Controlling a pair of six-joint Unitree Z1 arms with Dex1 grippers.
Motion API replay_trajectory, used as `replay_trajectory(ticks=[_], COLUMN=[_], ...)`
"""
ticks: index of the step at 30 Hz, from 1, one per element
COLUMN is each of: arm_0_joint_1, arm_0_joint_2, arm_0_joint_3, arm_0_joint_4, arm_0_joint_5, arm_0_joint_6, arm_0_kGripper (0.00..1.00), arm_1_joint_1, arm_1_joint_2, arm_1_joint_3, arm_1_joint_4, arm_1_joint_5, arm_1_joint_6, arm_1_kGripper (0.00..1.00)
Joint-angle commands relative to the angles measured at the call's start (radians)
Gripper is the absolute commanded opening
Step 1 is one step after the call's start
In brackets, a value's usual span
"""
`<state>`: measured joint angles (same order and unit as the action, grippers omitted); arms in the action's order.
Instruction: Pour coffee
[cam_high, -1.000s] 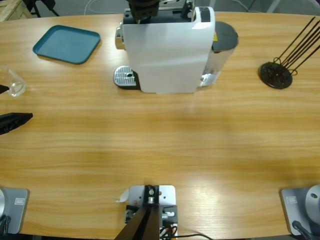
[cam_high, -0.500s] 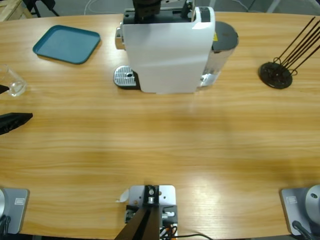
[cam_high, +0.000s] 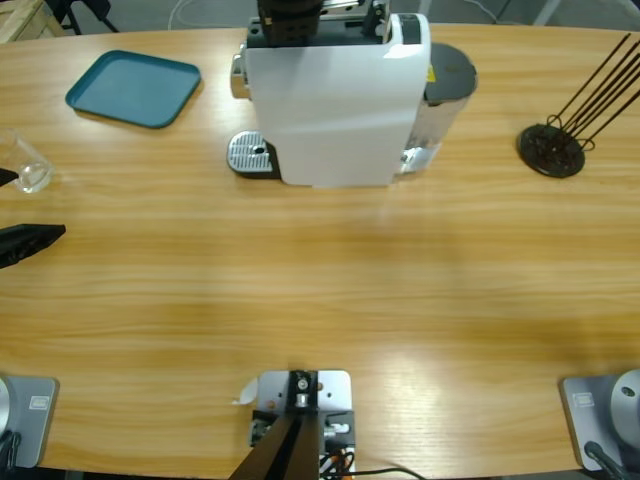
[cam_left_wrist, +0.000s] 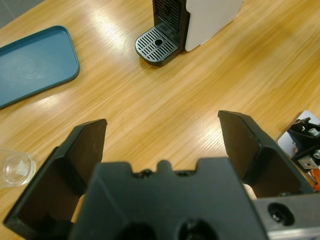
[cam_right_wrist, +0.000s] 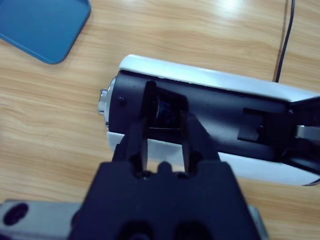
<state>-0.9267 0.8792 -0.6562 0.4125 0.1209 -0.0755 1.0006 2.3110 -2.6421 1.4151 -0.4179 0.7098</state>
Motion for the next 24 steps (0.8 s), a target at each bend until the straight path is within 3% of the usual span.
replay_trajectory(ticks=[1,4,5,9,13,15,16,17,20,23,24], arm_0_joint_1=[-0.004,-0.004,-0.004,-0.004,-0.004,-0.004,-0.004,-0.004,-0.004,-0.004,-0.004], arm_0_joint_2=[-0.003,0.005,0.002,-0.001,0.0,0.004,0.004,0.003,-0.001,0.004,0.004], arm_0_joint_3=[0.045,0.043,0.031,0.033,0.035,0.033,0.032,0.03,0.02,0.005,0.0], arm_0_joint_4=[-0.014,-0.014,-0.005,-0.003,-0.001,-0.001,-0.001,-0.001,-0.001,0.01,0.014], arm_0_joint_5=[-0.006,-0.004,-0.006,-0.004,0.014,0.019,0.019,0.019,0.019,0.018,0.018], arm_0_joint_6=[-0.012,-0.012,-0.012,-0.01,-0.004,-0.003,-0.003,-0.002,0.001,0.017,0.018], arm_0_kGripper=[0.957,0.954,0.956,0.964,1.0,1.0,1.0,1.0,1.0,1.0,1.0], arm_1_joint_1=[0.016,0.05,0.13,0.182,0.258,0.302,0.332,0.373,0.381,0.376,0.345], arm_1_joint_2=[-0.038,-0.108,-0.223,-0.316,-0.422,-0.495,-0.544,-0.622,-0.867,-1.11,-1.157], arm_1_joint_3=[-0.132,-0.136,-0.134,-0.105,0.036,0.192,0.288,0.431,0.857,1.305,1.482], arm_1_joint_4=[0.045,0.048,0.088,0.15,0.168,0.161,0.15,0.111,-0.166,-0.598,-0.841], arm_1_joint_5=[-0.01,0.007,-0.031,-0.02,0.035,-0.025,-0.1,-0.216,-0.256,-0.228,-0.23], arm_1_joint_6=[-0.056,-0.105,-0.117,-0.042,0.025,0.097,0.153,0.222,0.243,0.161,0.015], arm_1_kGripper=[0.683,0.695,0.816,0.996,1.0,1.0,1.0,0.995,0.761,0.6,0.6])
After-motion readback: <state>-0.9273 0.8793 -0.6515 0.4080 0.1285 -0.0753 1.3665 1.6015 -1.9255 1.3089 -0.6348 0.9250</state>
